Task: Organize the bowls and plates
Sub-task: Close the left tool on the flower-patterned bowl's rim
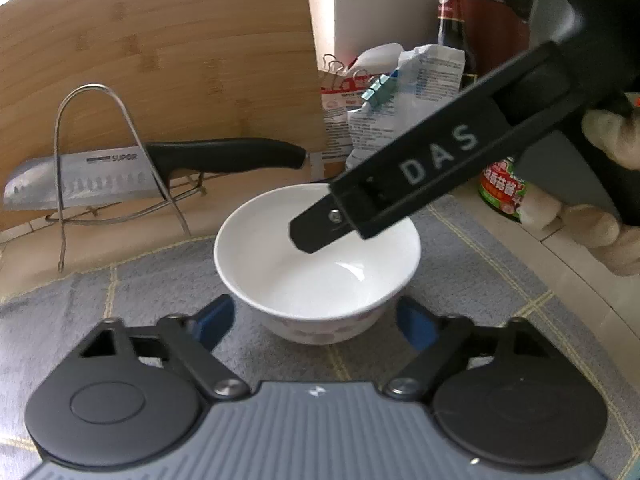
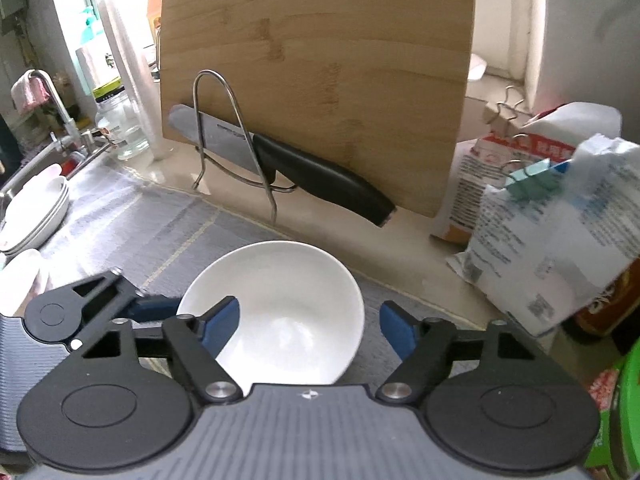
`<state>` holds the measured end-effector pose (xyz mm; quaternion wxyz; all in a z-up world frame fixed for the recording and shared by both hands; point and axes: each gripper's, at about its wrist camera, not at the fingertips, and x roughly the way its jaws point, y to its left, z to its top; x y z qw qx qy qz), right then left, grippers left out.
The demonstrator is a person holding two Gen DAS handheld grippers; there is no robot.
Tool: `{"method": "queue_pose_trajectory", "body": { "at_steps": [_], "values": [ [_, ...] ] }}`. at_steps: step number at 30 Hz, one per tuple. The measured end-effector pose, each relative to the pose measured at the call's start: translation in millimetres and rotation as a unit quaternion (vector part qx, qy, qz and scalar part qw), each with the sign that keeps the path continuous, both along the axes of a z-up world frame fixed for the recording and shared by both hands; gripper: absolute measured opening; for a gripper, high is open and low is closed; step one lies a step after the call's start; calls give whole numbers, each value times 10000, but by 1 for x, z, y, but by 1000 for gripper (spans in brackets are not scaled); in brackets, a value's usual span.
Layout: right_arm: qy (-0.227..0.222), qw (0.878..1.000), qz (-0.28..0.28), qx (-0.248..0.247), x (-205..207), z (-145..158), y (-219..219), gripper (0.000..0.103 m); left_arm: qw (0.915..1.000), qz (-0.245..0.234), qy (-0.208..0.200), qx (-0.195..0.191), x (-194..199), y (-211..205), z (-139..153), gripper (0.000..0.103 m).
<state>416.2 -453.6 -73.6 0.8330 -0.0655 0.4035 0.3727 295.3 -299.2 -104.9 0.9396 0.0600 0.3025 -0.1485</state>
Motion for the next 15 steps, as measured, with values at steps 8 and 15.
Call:
{"method": "queue_pose_trajectory", "body": {
  "at_steps": [8,15],
  "values": [
    [67,9999,118,26,8,-1,2,66,9999,-62,-73,-51,2,1,-3,84],
    [110,9998,173,11,11,-2,6,66,9999,-88,-88,-39,1,1,-3,85]
  ]
}}
